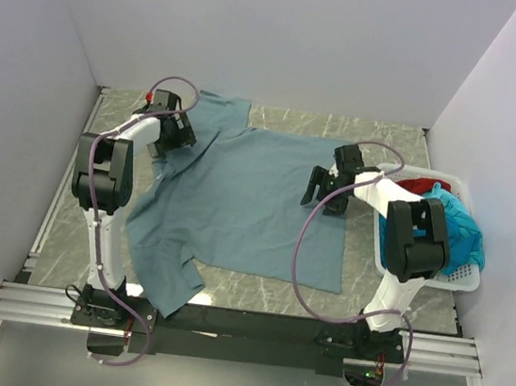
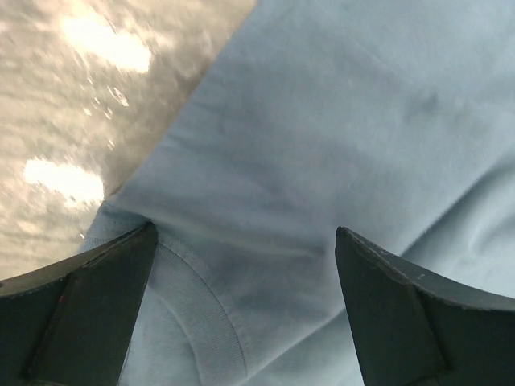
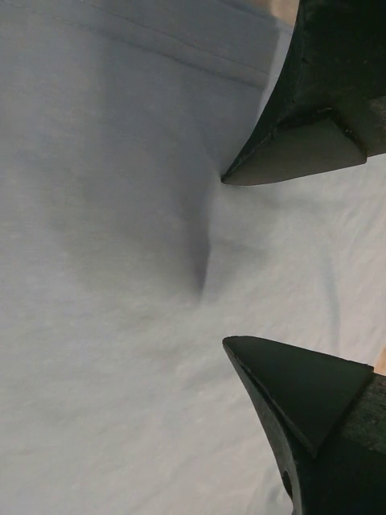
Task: Fold and stack the t-shirts
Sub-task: Flatten the tshirt out
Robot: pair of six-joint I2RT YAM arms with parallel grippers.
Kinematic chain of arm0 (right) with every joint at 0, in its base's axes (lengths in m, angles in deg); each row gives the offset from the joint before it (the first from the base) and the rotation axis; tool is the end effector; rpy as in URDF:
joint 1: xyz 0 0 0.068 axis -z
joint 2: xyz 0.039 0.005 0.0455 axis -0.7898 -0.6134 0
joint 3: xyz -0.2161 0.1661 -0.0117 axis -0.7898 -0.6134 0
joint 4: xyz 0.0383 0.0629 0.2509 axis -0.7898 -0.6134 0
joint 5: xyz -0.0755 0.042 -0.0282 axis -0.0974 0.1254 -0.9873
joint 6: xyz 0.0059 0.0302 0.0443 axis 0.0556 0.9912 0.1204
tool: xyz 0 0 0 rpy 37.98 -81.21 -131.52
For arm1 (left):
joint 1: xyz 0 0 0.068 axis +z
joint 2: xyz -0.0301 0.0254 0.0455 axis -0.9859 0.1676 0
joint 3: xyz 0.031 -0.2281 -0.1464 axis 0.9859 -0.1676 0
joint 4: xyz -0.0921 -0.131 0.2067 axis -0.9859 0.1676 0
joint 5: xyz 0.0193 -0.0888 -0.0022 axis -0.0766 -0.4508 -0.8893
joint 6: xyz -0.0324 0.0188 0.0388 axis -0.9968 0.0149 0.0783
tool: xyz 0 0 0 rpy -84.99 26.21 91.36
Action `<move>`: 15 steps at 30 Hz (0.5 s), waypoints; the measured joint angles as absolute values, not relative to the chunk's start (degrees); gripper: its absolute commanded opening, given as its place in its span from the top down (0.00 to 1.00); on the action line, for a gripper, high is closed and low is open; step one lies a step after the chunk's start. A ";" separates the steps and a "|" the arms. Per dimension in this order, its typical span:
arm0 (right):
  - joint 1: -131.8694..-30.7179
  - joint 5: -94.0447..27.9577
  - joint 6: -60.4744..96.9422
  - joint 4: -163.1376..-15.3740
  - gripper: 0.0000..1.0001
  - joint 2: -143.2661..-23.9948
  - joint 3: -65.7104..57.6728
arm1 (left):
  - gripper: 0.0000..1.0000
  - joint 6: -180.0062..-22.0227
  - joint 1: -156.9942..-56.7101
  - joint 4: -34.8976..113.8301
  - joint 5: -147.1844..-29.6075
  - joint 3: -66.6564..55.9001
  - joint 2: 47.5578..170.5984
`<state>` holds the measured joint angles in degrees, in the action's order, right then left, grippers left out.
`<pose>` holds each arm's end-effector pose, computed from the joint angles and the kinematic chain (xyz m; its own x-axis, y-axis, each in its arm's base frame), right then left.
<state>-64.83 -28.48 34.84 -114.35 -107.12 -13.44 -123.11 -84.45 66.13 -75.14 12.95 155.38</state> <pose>0.3529 0.0870 0.1661 -0.9261 0.1901 -0.3260 0.0692 0.9348 0.3484 0.4600 -0.0298 0.1719 -0.6987 -0.5038 -0.5080 -0.4387 0.8626 -0.2520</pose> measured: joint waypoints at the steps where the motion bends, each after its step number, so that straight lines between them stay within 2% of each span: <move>1: -64.48 -27.93 34.73 -114.38 0.18 -107.89 -12.41 | 0.01 -123.13 -84.34 66.54 -74.88 13.80 155.93; 15: -60.96 -24.24 33.72 -118.83 0.18 -120.54 5.32 | 0.00 -121.36 -81.37 74.02 -71.49 34.35 168.47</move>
<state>-60.96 -24.24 33.72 -118.83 -120.54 5.32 -121.36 -81.37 74.02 -71.49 34.35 168.47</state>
